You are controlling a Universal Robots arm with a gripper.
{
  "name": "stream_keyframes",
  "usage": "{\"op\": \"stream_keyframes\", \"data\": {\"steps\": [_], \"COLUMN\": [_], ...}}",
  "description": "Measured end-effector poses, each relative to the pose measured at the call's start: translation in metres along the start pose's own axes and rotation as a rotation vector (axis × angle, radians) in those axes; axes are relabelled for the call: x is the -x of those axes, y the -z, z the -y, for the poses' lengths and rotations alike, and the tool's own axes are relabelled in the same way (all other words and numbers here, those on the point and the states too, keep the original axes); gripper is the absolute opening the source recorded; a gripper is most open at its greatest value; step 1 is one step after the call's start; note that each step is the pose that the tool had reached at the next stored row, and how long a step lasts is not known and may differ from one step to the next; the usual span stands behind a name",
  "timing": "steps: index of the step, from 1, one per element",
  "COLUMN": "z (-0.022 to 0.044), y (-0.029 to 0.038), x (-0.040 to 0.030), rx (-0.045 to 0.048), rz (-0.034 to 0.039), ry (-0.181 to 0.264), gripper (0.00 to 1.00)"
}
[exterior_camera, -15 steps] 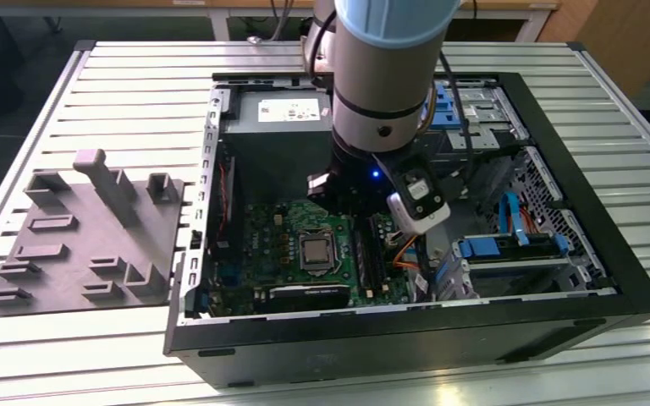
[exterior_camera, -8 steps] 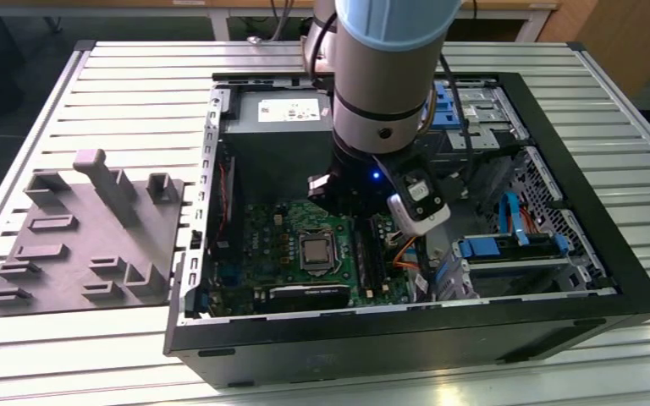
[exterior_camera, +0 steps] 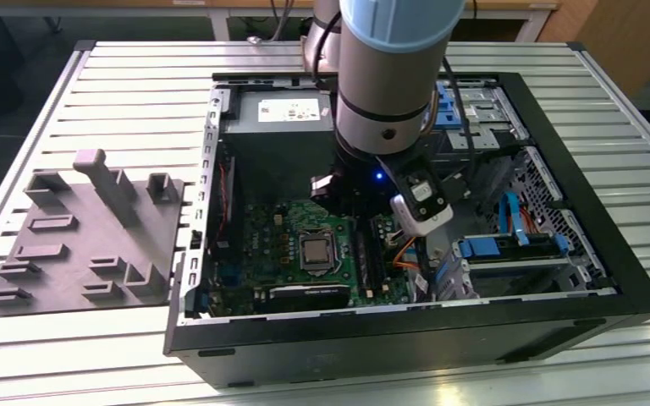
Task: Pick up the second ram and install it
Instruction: 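Insert the second ram into the second slot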
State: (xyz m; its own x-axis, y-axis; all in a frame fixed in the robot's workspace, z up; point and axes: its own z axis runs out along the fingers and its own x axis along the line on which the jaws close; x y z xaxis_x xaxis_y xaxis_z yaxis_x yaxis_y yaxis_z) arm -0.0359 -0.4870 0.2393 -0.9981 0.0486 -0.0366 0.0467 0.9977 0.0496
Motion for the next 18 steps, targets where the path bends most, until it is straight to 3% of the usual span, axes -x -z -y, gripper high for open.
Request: {"op": "stream_keyframes", "data": {"steps": [18], "z": [0.0], "y": [-0.0019], "x": [0.0015], "rx": [0.0052], "rz": [-0.0002], "ry": [0.001], "gripper": [0.12]}}
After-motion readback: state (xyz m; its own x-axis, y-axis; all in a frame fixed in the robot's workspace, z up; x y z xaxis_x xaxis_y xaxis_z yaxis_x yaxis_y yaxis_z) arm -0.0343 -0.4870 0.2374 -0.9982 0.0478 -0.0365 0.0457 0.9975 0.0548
